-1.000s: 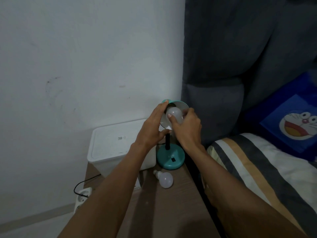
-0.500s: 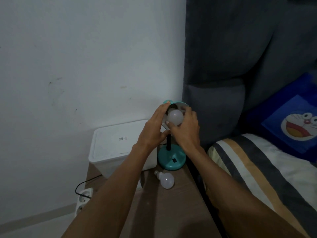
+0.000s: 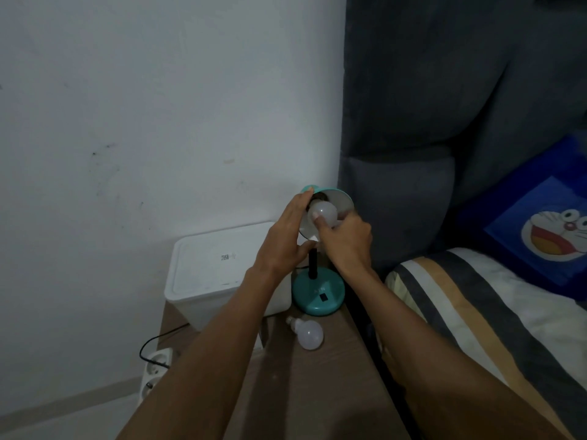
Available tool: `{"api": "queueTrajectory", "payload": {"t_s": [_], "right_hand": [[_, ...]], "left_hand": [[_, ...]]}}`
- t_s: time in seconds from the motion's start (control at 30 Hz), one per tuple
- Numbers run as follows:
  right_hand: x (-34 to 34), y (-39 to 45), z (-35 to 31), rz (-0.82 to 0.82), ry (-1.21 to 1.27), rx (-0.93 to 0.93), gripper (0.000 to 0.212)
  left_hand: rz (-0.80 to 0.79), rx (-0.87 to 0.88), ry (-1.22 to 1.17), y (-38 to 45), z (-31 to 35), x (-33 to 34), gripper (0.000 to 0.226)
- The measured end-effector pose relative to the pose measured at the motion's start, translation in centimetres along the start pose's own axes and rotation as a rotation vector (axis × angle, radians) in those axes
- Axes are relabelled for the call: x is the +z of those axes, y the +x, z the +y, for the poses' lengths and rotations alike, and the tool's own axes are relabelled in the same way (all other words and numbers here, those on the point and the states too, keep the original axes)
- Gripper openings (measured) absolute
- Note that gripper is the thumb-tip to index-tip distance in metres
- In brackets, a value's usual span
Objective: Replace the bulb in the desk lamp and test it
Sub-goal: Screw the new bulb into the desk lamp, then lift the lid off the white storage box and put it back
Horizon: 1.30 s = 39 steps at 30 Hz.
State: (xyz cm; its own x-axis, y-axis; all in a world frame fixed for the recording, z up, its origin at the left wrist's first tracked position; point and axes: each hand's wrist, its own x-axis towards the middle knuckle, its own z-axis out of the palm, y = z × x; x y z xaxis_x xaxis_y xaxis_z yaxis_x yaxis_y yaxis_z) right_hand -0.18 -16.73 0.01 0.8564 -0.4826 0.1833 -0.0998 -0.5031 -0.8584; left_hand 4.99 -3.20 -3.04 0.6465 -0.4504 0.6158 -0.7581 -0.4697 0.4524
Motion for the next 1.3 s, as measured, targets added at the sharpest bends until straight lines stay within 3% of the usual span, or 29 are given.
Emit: {"api": "queueTrajectory", "payload": {"t_s": [0.13, 0.23, 0.33, 0.43, 0.73, 0.83, 0.97, 1.1, 1.3], "right_hand": [[-0.5, 0.1, -0.2, 0.023, -0.051, 0.040, 0.065], [-0.4, -0.2, -0.2, 0.004, -0.059, -0.146, 0.073], [-0.1, -0.2, -0.1, 0.011, -0.136, -0.235, 0.061], [-0.1, -0.1, -0.3, 0.013, -0.118, -0.163, 0.053], [-0.9, -0.2, -1.1, -0.013, -0.152, -0.043, 0.054], [-2.1, -1.0, -2.0, 0.058, -0.245, -0.108, 0.054], [-2.9, -2.3, -4.1, 0.130, -0.142, -0.335, 0.040], [-0.5, -3.9, -6.0, 0.018, -0.062, -0.489, 0.041], [6.7, -5.9, -3.9, -0.303, -0.100, -0.364, 0.058]], "left_hand": [[-0.011, 0.003, -0.011, 0.0, 0.1, -0.1, 0.097], [-0.005, 0.009, -0.021, -0.1, 0.1, 0.1, 0.095], [-0.003, 0.005, -0.015, 0.0, 0.1, 0.2, 0.091], [-0.019, -0.002, 0.008, -0.1, 0.0, 0.1, 0.096], [-0.087, -0.041, -0.009, 0.1, 0.7, -0.2, 0.100], [-0.130, -0.080, -0.010, -0.2, 1.4, -1.1, 0.109], [-0.070, -0.231, -0.030, -1.9, 1.9, -3.3, 0.115], [0.034, -0.367, 0.066, -5.3, 0.8, -6.6, 0.109], [0.110, -0.655, 0.166, -11.3, -3.1, -11.5, 0.107]]}}
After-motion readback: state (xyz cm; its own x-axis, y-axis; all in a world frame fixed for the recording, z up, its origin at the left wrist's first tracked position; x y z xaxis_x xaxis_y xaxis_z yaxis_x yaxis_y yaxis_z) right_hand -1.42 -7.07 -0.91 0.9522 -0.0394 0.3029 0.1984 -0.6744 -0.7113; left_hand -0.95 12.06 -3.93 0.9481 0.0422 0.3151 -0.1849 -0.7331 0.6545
